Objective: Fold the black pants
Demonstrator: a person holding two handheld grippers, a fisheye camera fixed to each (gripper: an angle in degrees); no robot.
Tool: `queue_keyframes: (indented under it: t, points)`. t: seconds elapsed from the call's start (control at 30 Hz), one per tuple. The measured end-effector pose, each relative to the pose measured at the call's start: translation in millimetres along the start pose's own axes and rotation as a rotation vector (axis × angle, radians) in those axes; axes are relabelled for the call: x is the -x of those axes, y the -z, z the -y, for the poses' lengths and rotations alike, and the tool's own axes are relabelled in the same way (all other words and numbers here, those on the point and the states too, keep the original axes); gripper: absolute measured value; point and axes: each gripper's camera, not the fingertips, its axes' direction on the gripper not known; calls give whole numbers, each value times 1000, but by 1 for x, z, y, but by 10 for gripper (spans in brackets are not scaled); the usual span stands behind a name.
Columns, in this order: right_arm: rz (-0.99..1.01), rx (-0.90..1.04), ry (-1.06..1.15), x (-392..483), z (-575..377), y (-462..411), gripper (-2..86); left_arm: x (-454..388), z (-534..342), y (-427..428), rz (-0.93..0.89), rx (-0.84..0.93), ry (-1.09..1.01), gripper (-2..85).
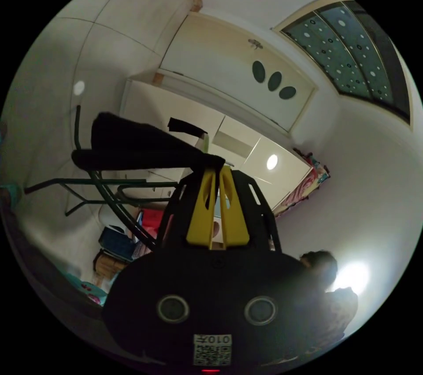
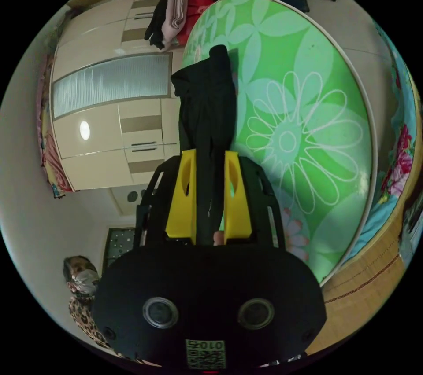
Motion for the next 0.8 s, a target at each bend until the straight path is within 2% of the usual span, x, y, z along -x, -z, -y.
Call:
queue_keyframes:
  t: [0.2, 0.3, 0.4, 0.53, 0.7, 0.8]
  points:
    - [77, -41, -16, -1, 17, -8, 87, 18, -13, -37, 99, 48, 4, 1]
    - [-6, -3, -55, 3, 28, -14, 41, 43, -22, -50, 115, 70, 55, 0]
    - [-120, 34, 25, 20, 28, -11, 35, 45, -24, -68, 163, 108, 16, 0]
    - [-90, 38, 49, 26, 20, -3, 34, 40, -20, -78, 229, 112, -28, -1]
    - [-66, 16, 17, 20, 15, -4, 32, 53, -25, -63, 286, -2, -3, 1]
    - [-25, 9, -18, 12, 16, -10, 31, 82, -33, -43, 273, -106, 102, 2]
